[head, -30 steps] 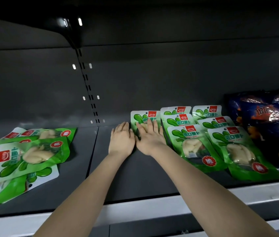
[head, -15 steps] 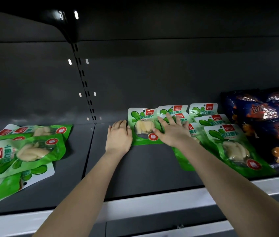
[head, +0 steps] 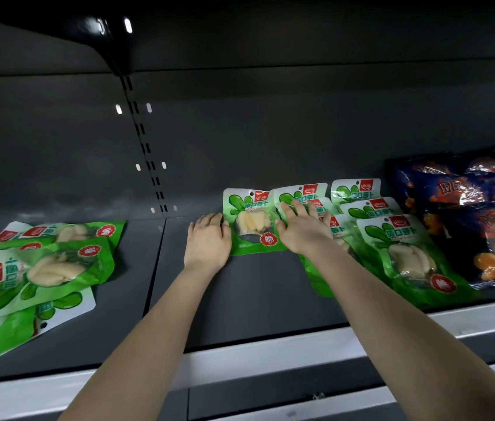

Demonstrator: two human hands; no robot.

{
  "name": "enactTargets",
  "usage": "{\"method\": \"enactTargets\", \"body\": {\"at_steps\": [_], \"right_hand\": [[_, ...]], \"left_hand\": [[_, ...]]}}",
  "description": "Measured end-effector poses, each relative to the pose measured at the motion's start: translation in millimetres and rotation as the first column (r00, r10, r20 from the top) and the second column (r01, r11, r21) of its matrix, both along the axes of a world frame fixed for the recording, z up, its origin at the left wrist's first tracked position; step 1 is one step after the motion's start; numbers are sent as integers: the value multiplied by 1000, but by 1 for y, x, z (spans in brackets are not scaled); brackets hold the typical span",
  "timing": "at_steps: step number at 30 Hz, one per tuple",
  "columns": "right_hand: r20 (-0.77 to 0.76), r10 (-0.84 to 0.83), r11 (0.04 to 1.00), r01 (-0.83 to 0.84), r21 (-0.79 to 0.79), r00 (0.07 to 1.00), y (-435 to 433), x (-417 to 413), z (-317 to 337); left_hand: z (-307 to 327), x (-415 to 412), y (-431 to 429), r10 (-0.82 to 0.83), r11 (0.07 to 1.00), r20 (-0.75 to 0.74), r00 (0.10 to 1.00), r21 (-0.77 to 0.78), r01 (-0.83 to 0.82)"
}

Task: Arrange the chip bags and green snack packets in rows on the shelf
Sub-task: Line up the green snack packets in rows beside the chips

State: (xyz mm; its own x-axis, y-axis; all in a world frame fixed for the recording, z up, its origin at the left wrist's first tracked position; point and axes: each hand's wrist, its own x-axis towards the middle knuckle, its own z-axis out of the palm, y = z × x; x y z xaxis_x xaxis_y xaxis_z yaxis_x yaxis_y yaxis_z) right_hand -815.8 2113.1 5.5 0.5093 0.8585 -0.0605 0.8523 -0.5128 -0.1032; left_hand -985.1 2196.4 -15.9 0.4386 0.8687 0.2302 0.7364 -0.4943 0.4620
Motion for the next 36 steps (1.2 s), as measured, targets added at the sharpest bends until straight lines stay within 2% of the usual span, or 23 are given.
{"method": "enactTargets", "body": {"at_steps": [7,14,19,27,36], "right_hand": [[9,-23,1000,23,0,1000,-9,-8,-2],[114,23,999,-21,-25,993,-11,-3,4],[56,20,1000,-20,5,998,-10,0,-1],[47,36,998,-33,-52,998,-7,4,-3],[29,-49,998,50,-36,998,-1,0,-2]], "left_hand": [[-1,0,1,6,1000,17,1000,-12,-6],[0,-1,1,1,1000,13,1000,-5,-1],[-1,0,1,2,1000,20,1000,-4,-2],[-5,-1,3,3,1000,-9,1000,26,-2],[-7,-1,5,0,1000,-42,999,28,2]]}}
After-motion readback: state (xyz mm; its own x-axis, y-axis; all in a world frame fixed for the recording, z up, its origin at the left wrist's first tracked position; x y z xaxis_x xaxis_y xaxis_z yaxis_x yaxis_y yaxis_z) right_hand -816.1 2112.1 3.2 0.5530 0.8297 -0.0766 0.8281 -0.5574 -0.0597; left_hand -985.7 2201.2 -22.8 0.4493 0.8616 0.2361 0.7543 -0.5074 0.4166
